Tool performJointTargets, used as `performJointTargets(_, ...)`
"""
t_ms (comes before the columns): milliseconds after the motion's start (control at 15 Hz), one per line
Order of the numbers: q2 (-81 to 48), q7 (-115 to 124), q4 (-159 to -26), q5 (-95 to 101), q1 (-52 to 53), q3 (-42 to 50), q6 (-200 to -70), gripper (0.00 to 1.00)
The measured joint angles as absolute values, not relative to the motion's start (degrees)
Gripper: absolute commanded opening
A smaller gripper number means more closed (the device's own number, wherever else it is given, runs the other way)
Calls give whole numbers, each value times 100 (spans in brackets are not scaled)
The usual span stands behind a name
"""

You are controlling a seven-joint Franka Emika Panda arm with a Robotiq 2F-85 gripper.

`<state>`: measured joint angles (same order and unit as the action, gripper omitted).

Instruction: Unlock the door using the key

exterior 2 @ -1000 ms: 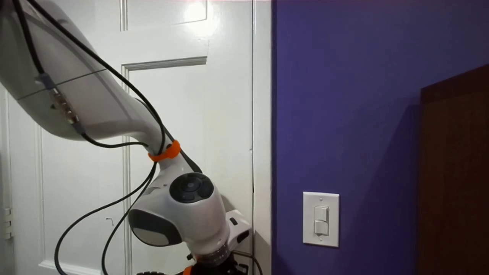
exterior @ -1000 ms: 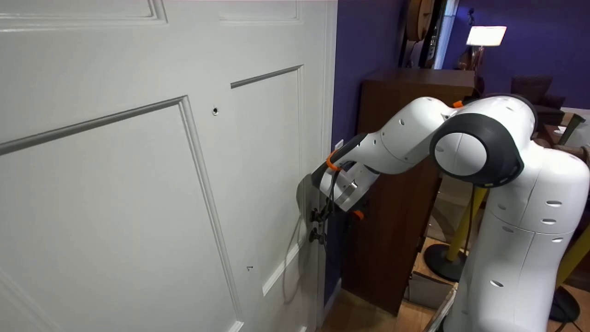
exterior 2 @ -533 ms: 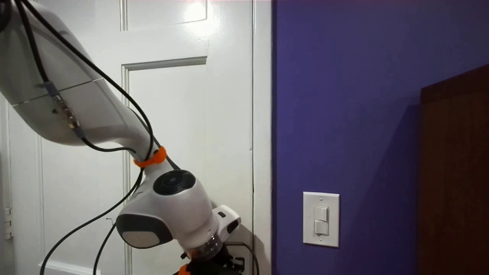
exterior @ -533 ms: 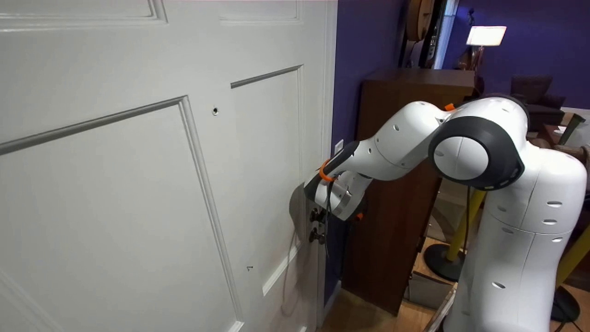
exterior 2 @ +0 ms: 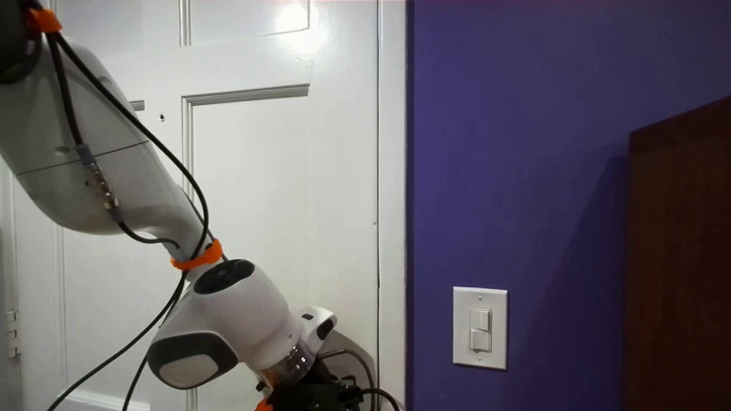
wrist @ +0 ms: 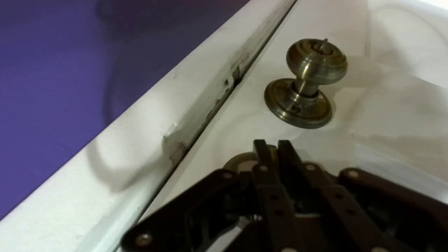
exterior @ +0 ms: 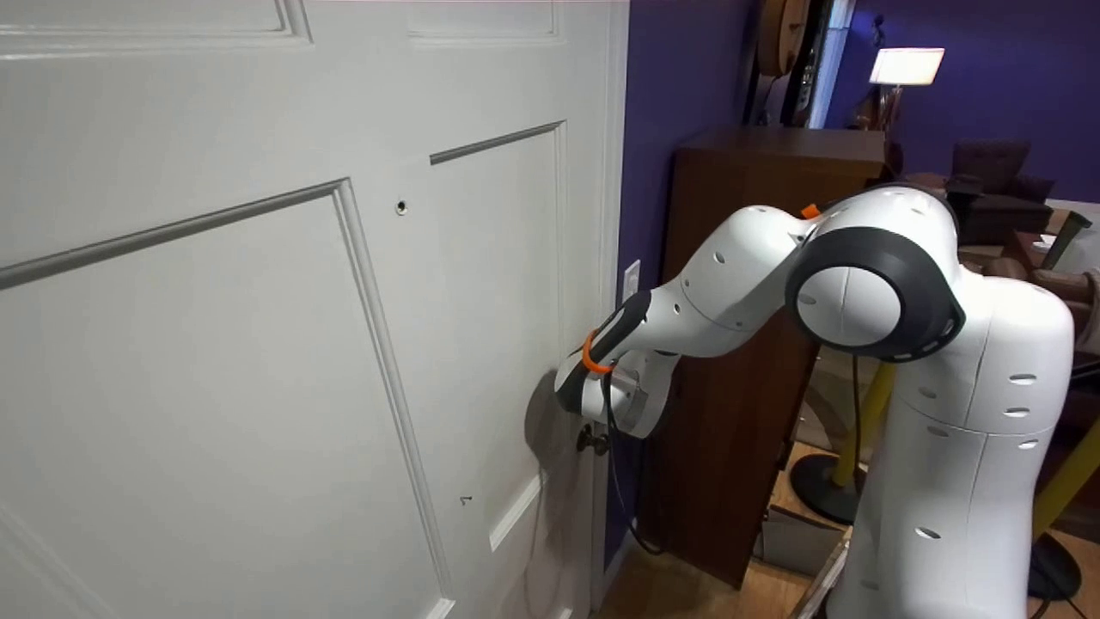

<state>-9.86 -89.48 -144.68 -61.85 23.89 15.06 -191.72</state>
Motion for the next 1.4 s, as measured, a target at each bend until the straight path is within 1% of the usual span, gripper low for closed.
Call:
performJointTargets(1067, -1354, -9695, -14521, -6179, 2794, 1507, -20189, 3)
performJointTargets(1400, -1398, -9963, -14523, -6179, 2834, 1508, -20293, 3)
